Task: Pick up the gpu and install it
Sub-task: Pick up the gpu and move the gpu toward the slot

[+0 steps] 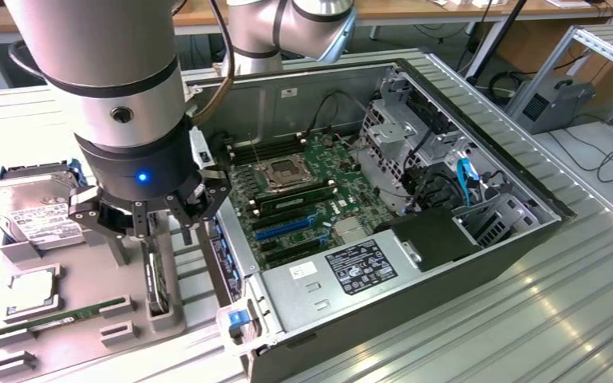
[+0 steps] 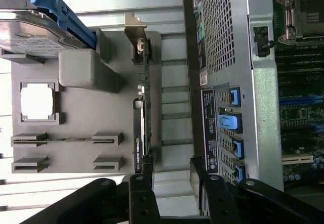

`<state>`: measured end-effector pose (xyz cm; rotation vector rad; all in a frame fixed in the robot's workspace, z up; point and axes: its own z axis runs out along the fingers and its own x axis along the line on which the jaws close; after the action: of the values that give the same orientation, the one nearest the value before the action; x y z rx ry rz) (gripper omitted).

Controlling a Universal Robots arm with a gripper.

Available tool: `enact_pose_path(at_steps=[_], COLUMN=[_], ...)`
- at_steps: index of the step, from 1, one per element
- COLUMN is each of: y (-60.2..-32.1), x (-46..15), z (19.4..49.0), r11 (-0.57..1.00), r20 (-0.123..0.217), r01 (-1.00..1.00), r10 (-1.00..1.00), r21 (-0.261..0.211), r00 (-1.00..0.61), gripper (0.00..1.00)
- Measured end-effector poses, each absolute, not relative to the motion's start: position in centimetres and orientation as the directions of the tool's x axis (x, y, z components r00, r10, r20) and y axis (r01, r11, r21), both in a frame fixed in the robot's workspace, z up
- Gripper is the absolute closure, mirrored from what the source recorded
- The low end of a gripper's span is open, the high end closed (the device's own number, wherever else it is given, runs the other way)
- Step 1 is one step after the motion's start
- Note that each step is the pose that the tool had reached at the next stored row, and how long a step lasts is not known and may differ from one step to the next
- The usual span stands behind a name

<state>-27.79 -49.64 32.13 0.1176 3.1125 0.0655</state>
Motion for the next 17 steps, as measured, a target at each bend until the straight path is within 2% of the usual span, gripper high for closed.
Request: enact_pose_path(at_steps=[17], y=[-49.64], x=[-28.22], z=[31.1], r11=[0.996], r20=[-0.025], r01=[0.075], r10=[0.076], r21=[0.043], r00=[-0.997], gripper=[0.58])
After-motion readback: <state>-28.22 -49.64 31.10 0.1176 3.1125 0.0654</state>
